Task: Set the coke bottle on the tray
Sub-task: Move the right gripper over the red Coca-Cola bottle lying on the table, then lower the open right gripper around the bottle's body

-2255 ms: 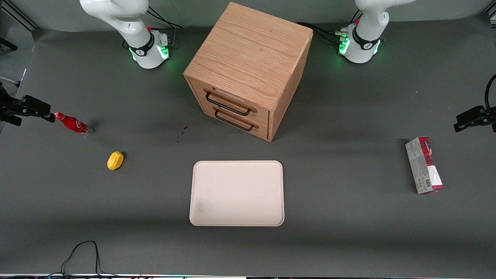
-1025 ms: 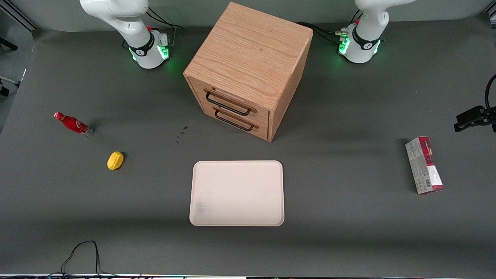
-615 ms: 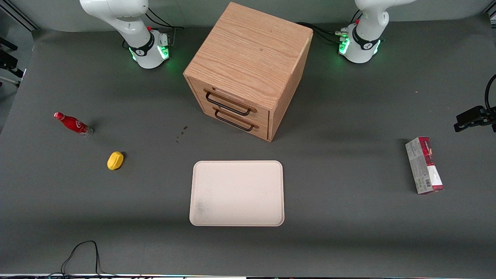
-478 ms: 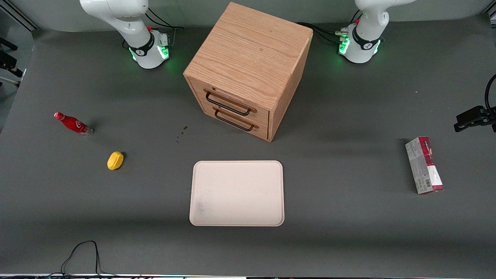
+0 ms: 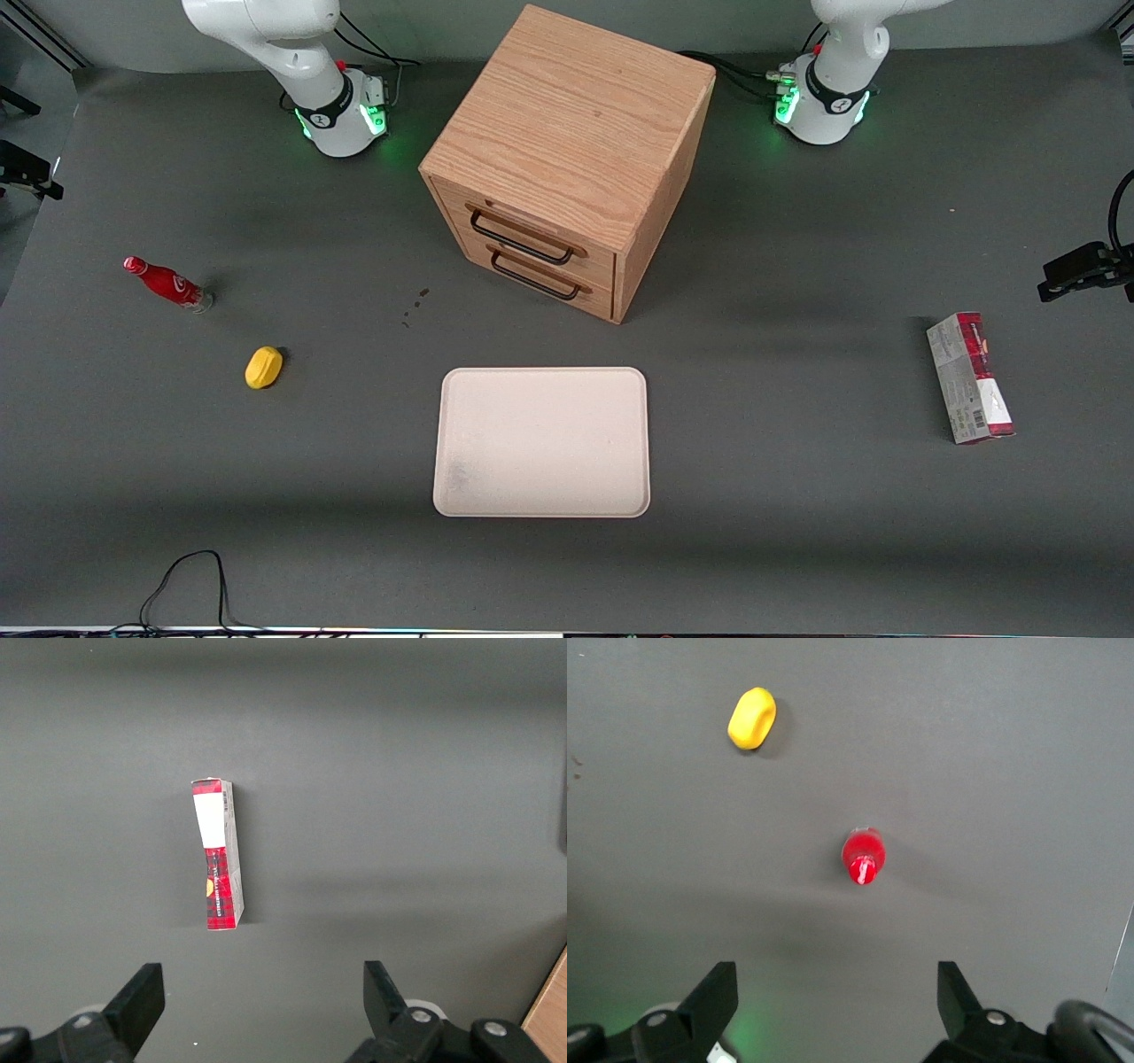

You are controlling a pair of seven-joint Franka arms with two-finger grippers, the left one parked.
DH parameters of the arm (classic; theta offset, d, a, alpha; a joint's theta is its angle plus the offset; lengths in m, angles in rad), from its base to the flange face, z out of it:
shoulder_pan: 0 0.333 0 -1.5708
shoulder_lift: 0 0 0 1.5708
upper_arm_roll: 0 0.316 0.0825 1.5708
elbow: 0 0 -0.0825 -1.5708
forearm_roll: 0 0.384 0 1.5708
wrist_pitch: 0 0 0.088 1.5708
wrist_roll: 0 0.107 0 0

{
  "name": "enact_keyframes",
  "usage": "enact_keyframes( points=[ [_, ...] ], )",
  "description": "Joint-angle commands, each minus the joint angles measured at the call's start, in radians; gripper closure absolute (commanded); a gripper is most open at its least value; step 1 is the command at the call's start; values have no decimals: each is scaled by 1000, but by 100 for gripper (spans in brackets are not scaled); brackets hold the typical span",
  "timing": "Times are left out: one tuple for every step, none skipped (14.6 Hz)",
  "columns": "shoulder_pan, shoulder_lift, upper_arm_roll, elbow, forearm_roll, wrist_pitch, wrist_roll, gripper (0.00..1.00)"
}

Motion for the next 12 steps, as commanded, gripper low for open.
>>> enact_keyframes(
  points=[
    [8,130,-8,15,38,71,-16,0],
    [7,150,-8,-16,49,111,-17,0],
    [7,149,-10,-69,49,183,-16,0],
    [7,146,-13,-121,49,241,-16,0],
    [5,147,-19,-151,49,272,-16,0],
    [7,153,-28,-165,50,290,-16,0],
    [7,165,-28,-180,50,318,-16,0],
    [7,175,-28,-205,50,356,-16,0],
    [5,178,-30,-232,50,401,-17,0],
    [4,178,-31,-261,50,436,-19,0],
    [2,178,-45,-286,50,459,-19,0],
    [5,179,-60,-301,50,475,-22,0]
  ],
)
